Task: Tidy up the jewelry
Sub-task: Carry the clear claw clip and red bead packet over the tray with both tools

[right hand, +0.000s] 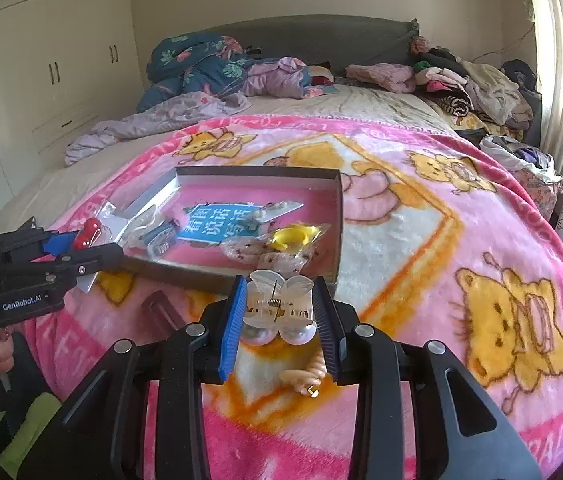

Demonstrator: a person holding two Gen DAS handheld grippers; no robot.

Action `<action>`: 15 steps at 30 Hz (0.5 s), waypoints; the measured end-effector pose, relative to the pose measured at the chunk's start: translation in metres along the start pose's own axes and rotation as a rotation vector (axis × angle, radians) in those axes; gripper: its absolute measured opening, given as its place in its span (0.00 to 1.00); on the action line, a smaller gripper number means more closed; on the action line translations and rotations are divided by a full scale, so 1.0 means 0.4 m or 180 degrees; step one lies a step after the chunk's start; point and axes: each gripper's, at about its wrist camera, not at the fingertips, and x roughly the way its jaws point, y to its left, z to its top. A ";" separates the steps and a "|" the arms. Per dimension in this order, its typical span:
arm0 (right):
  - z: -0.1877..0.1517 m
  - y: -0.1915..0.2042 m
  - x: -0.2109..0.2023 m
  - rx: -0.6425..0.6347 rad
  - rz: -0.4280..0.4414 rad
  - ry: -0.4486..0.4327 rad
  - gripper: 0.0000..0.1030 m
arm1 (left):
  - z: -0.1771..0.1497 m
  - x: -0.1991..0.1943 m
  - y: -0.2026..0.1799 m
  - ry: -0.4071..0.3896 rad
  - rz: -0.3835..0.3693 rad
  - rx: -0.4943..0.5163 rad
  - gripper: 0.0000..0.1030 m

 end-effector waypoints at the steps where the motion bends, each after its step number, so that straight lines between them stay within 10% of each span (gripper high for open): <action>1: 0.003 -0.004 0.002 0.0006 -0.0005 -0.0006 0.31 | 0.005 0.000 0.002 -0.0005 -0.0006 0.0001 0.33; 15: 0.053 -0.044 0.044 0.0083 0.0017 -0.0048 0.31 | 0.092 0.058 0.028 0.0028 0.0016 -0.0041 0.33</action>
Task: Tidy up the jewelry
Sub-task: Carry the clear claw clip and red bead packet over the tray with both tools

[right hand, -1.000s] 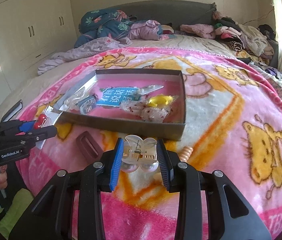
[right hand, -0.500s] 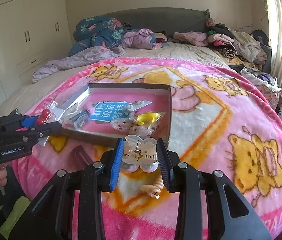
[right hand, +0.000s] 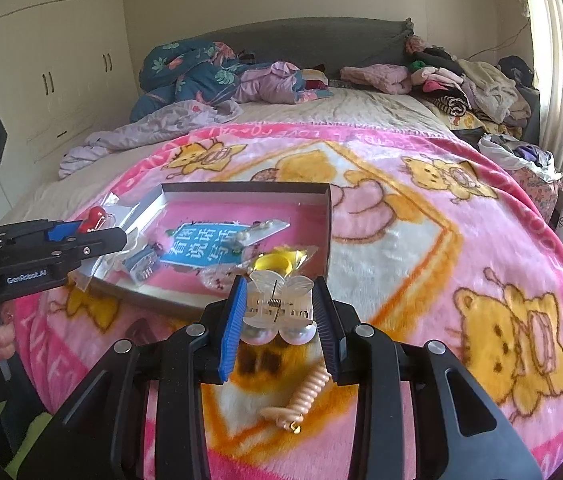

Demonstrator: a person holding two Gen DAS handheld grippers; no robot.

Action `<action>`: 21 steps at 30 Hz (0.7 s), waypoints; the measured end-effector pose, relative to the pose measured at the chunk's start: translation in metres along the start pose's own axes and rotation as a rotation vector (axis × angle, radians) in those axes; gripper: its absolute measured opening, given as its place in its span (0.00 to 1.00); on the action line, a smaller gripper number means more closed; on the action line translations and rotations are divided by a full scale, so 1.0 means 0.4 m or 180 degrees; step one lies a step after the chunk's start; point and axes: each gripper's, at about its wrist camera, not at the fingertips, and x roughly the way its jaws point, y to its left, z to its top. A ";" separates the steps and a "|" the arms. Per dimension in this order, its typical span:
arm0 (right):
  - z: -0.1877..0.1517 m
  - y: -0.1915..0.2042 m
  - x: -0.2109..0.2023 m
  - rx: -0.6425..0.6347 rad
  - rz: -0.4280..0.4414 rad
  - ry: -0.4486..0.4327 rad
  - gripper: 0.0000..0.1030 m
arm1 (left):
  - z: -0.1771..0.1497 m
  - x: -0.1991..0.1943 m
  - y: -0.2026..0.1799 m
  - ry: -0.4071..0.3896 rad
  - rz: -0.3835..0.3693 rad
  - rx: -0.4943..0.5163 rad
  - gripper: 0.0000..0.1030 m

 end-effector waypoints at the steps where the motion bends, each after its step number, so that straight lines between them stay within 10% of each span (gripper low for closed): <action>1: 0.003 -0.002 0.003 0.0006 0.0003 -0.0001 0.31 | 0.006 0.005 0.003 0.0003 0.0009 -0.0006 0.33; 21: 0.077 -0.033 0.107 -0.0006 0.0012 0.0052 0.31 | 0.052 0.141 0.040 0.0233 0.0018 -0.0084 0.33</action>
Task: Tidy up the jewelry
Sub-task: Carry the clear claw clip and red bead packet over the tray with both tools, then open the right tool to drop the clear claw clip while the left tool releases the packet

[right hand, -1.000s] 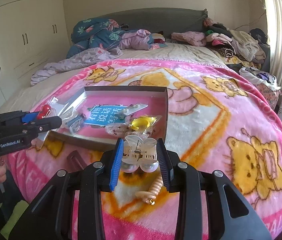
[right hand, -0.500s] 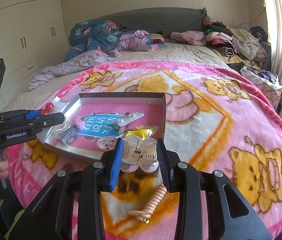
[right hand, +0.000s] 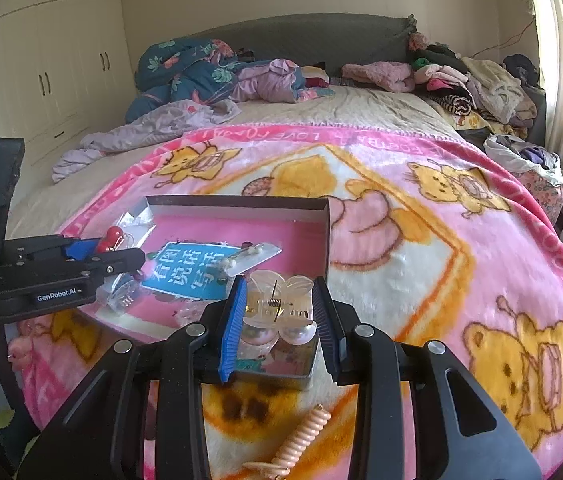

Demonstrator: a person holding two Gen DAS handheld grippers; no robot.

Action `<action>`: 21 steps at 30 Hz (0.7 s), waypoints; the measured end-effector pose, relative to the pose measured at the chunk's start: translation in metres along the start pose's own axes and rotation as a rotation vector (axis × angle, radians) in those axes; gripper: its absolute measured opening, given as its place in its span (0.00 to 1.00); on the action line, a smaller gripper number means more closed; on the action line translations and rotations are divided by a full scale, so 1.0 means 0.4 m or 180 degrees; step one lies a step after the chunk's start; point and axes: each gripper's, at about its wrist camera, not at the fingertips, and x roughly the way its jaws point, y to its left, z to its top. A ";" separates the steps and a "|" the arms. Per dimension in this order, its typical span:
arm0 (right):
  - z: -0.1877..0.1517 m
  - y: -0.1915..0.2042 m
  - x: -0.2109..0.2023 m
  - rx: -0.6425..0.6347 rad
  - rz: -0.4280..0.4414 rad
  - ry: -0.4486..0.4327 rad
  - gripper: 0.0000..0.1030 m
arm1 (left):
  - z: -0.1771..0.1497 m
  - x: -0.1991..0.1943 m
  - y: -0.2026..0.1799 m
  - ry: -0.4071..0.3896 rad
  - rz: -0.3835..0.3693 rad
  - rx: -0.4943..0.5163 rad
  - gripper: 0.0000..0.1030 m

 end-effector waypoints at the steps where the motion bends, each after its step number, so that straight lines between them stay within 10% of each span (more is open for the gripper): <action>1: 0.002 -0.002 0.005 0.0000 0.0001 0.0004 0.31 | -0.001 0.011 0.002 0.0025 -0.0007 -0.0014 0.33; 21: 0.003 -0.004 0.159 0.0014 -0.0022 0.0263 0.32 | -0.048 0.080 0.001 0.0254 -0.0113 -0.0003 0.34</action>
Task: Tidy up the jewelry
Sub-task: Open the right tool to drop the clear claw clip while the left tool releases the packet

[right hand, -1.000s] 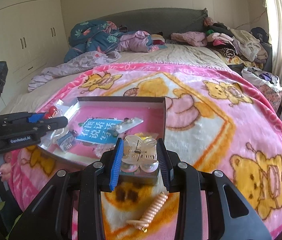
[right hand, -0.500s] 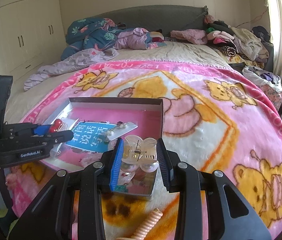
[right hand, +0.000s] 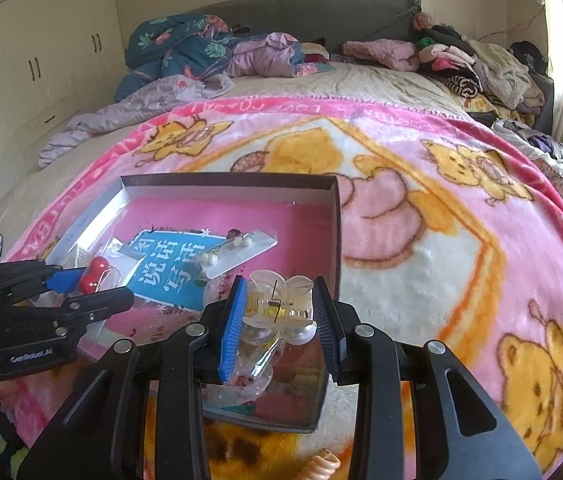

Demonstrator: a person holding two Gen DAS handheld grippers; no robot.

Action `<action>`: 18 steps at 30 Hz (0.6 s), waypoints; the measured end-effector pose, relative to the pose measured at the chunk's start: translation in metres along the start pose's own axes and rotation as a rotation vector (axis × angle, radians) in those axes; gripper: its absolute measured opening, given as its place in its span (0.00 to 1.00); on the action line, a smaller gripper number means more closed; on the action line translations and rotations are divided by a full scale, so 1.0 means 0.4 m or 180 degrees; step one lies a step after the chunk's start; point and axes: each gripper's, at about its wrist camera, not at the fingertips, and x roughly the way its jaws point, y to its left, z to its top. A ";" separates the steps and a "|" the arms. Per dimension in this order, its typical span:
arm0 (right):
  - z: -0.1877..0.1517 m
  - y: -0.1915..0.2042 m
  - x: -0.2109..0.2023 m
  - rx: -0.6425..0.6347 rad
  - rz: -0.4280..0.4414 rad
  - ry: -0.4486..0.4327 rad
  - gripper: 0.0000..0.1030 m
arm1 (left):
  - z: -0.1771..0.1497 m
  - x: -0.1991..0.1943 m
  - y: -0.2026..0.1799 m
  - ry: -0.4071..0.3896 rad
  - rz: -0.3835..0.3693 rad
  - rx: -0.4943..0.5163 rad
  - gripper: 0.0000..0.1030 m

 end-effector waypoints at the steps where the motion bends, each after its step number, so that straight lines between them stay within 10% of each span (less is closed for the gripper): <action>1: -0.002 0.001 0.003 0.0016 0.0015 0.0014 0.32 | -0.003 -0.003 0.001 -0.0005 0.0004 -0.0001 0.36; 18: -0.051 0.009 -0.109 0.0043 -0.0042 -0.0091 0.56 | -0.018 -0.075 0.005 -0.0155 0.0039 -0.0024 0.43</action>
